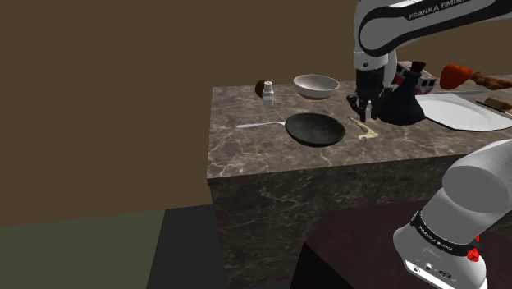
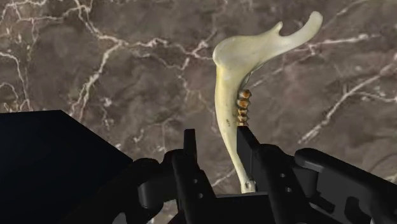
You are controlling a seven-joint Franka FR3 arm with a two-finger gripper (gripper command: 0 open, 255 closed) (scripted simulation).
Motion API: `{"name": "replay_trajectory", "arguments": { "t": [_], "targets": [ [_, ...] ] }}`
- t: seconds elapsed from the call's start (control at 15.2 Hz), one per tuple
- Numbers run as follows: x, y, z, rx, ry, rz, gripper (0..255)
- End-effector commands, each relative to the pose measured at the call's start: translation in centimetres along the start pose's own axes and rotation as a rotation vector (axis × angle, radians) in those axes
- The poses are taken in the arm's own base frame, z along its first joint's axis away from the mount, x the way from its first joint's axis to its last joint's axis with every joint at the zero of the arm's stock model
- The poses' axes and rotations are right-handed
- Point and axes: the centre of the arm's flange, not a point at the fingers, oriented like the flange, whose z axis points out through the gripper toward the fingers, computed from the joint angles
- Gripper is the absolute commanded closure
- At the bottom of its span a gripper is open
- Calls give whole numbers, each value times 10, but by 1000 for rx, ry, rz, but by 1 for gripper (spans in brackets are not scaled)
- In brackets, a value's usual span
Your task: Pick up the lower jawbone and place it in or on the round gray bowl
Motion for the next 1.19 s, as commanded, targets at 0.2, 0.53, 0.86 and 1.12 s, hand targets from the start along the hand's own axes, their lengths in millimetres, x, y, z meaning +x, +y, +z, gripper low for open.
{"name": "replay_trajectory", "arguments": {
  "t": [0.2, 0.53, 0.86, 1.12],
  "targets": [
    [0, 0, 0, 0, 0, 0, 255],
    [0, 0, 0, 0, 0, 0, 0],
    [-24, 38, 19, 299, 4, -53, 0],
    [-24, 31, 39, 299, 4, -53, 0]
  ]
}}
